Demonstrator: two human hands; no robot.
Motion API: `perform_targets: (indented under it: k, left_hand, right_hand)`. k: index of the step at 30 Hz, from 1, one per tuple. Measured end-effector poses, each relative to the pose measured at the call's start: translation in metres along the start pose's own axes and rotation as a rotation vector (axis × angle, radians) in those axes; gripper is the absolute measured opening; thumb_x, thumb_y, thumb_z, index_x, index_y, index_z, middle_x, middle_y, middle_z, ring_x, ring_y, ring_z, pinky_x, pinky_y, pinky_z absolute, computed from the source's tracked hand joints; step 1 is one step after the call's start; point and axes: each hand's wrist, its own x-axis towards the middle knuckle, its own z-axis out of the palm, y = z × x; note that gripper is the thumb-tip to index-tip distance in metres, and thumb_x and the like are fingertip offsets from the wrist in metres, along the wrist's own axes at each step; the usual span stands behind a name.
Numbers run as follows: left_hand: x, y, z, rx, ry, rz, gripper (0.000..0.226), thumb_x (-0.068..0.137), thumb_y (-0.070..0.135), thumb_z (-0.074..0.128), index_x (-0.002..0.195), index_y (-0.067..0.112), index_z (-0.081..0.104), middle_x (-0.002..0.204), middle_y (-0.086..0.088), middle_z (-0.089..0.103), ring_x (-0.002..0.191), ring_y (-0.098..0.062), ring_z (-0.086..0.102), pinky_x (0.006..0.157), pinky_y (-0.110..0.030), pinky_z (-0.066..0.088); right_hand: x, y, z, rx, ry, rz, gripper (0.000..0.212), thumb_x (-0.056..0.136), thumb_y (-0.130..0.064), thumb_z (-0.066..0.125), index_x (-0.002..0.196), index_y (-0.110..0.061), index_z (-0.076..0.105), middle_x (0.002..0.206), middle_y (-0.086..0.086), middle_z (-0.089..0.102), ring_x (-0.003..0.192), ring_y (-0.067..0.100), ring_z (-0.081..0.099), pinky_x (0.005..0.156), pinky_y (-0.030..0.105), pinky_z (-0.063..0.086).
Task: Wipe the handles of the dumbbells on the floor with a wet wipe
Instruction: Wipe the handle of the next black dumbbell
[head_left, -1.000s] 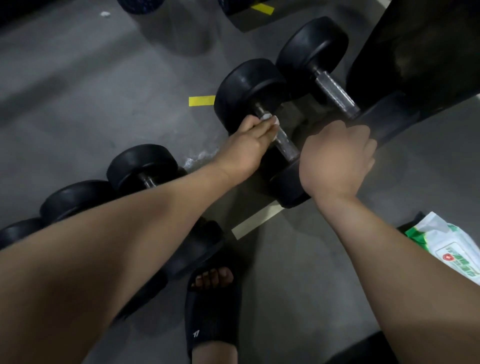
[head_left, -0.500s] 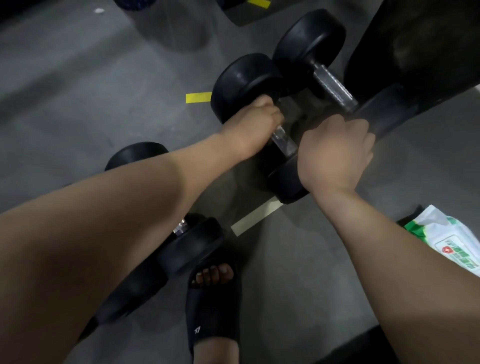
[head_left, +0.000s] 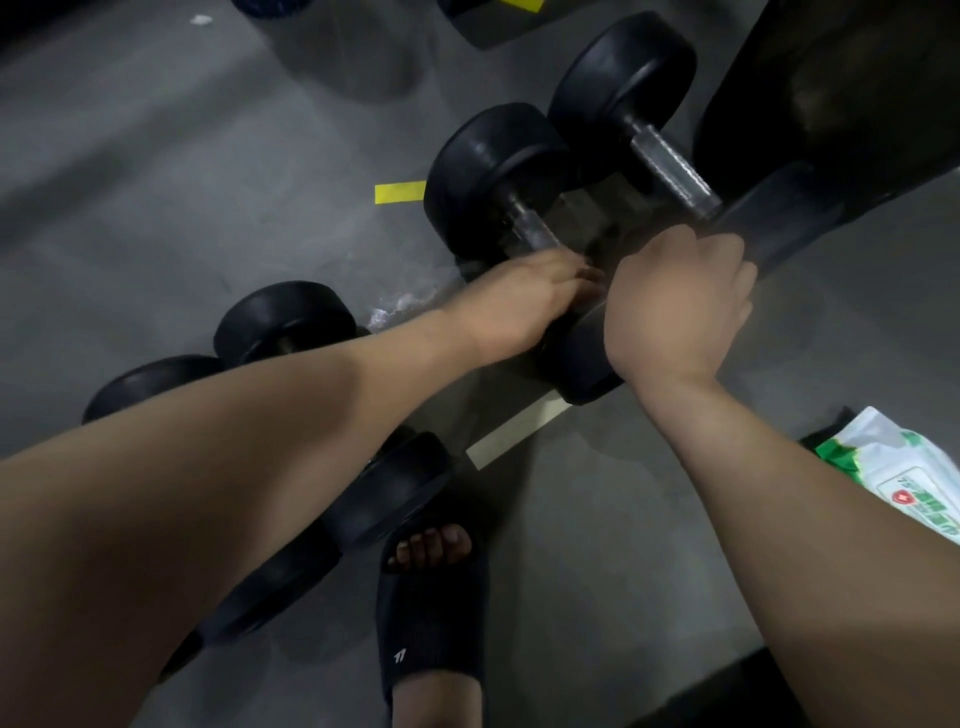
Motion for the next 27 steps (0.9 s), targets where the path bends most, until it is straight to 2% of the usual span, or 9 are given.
perform_targets:
  k: [2,5,10,12,14,17,22,24,27]
  left_hand:
    - [-0.002,-0.002,0.006,-0.013,0.067,0.044,0.039,0.092,0.01,0.044,0.12,-0.002,0.069,0.12,-0.021,0.068,0.113,-0.037,0.063,0.101,-0.041,0.051]
    - [-0.003,-0.012,0.012,0.008,0.257,-0.085,0.031,0.088,-0.005,0.059,0.116,0.001,0.07,0.109,-0.014,0.071,0.102,-0.033,0.063,0.094,-0.036,0.05]
    - [-0.005,0.004,0.026,-0.232,0.457,-0.455,0.022,0.084,-0.002,0.062,0.099,0.007,0.076,0.099,-0.008,0.069,0.094,-0.028,0.066,0.086,-0.035,0.055]
    - [-0.002,0.012,0.029,-0.403,0.506,-0.681,0.014,0.085,0.003,0.07,0.087,0.016,0.074,0.092,0.002,0.064,0.086,-0.019,0.065,0.082,-0.032,0.056]
    - [0.003,0.015,0.027,-0.614,0.548,-0.924,0.019,0.084,0.015,0.078,0.077,0.027,0.065,0.082,0.009,0.064,0.077,-0.009,0.064,0.078,-0.029,0.057]
    - [0.012,0.02,0.019,-0.888,0.567,-1.147,0.017,0.082,0.024,0.082,0.083,0.02,0.066,0.077,0.006,0.068,0.075,-0.009,0.067,0.074,-0.027,0.057]
    - [0.02,0.025,0.019,-1.125,0.548,-1.286,0.015,0.081,0.015,0.079,0.081,0.021,0.066,0.082,-0.005,0.074,0.084,-0.026,0.072,0.079,-0.049,0.062]
    - [0.018,0.025,0.019,-1.125,0.544,-1.264,0.015,0.083,0.009,0.074,0.082,0.022,0.067,0.084,-0.005,0.073,0.087,-0.026,0.072,0.081,-0.049,0.062]
    - [0.013,0.025,0.019,-1.067,0.547,-1.167,0.019,0.086,0.005,0.07,0.085,0.025,0.069,0.087,-0.002,0.073,0.088,-0.02,0.071,0.083,-0.037,0.061]
  right_hand:
    - [0.0,0.0,0.0,0.002,0.003,0.005,0.02,0.089,-0.033,0.044,0.092,-0.021,0.06,0.11,0.005,0.049,0.104,0.029,0.045,0.091,0.04,0.034]
    - [-0.001,-0.002,0.0,0.004,0.008,0.007,0.02,0.088,-0.033,0.044,0.091,-0.021,0.059,0.108,0.004,0.049,0.103,0.028,0.045,0.091,0.039,0.035]
    - [0.0,-0.001,-0.001,0.007,-0.002,0.006,0.017,0.087,-0.033,0.043,0.089,-0.023,0.057,0.105,-0.002,0.041,0.104,0.027,0.044,0.09,0.034,0.029]
    - [0.0,-0.002,-0.001,0.01,-0.006,0.013,0.017,0.087,-0.033,0.044,0.089,-0.022,0.057,0.104,-0.003,0.038,0.104,0.026,0.044,0.089,0.032,0.027]
    - [-0.001,-0.002,0.0,0.009,-0.007,0.014,0.017,0.086,-0.034,0.044,0.088,-0.022,0.057,0.104,-0.003,0.039,0.104,0.027,0.044,0.089,0.033,0.028]
    - [-0.001,-0.003,-0.001,0.013,-0.011,0.011,0.015,0.087,-0.035,0.044,0.086,-0.023,0.054,0.103,-0.003,0.038,0.103,0.026,0.044,0.092,0.036,0.033]
    - [-0.001,-0.004,-0.002,0.021,-0.013,0.008,0.013,0.086,-0.036,0.045,0.084,-0.024,0.051,0.102,-0.003,0.038,0.104,0.027,0.045,0.093,0.039,0.035]
    - [0.0,-0.004,-0.002,0.02,-0.018,0.012,0.014,0.085,-0.036,0.046,0.084,-0.024,0.052,0.102,-0.003,0.039,0.103,0.026,0.044,0.094,0.039,0.036]
    - [0.0,-0.003,-0.002,0.023,-0.017,0.015,0.015,0.085,-0.036,0.046,0.085,-0.023,0.053,0.104,-0.001,0.042,0.103,0.026,0.045,0.094,0.04,0.037]
